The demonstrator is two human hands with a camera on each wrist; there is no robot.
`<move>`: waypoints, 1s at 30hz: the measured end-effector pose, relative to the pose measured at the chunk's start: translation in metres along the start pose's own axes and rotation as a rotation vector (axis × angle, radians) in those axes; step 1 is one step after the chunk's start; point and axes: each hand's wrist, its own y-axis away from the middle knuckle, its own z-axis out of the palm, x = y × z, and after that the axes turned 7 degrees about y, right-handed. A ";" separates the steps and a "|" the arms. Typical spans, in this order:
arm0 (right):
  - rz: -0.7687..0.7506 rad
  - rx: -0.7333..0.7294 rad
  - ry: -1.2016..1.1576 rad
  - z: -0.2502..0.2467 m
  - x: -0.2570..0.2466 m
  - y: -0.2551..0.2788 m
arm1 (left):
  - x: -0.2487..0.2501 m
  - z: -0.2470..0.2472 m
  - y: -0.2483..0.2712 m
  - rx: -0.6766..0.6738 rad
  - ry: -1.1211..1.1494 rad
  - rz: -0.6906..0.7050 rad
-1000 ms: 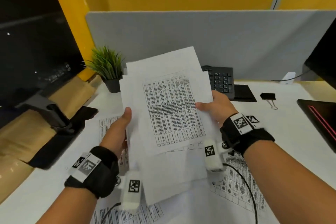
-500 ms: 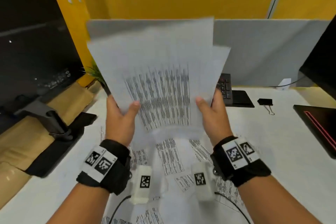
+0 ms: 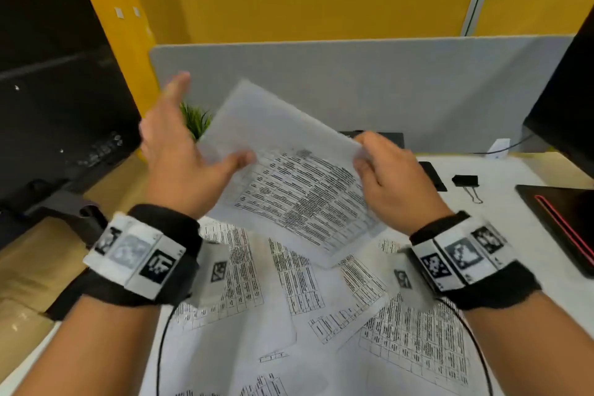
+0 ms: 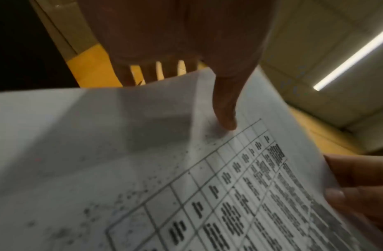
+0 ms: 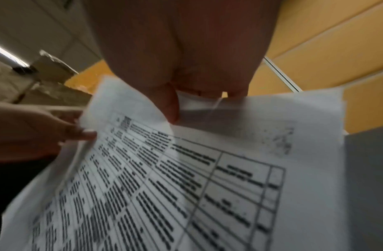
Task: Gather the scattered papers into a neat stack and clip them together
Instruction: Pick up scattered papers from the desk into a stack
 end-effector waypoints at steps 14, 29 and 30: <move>0.728 0.184 -0.851 0.030 0.025 0.061 | -0.064 0.053 0.077 -0.040 0.703 -0.492; 0.042 0.016 0.148 -0.038 0.002 -0.013 | -0.008 0.038 0.022 -0.148 0.213 0.085; 0.028 -0.016 0.091 -0.041 0.003 -0.019 | -0.001 0.036 0.017 -0.075 0.109 0.175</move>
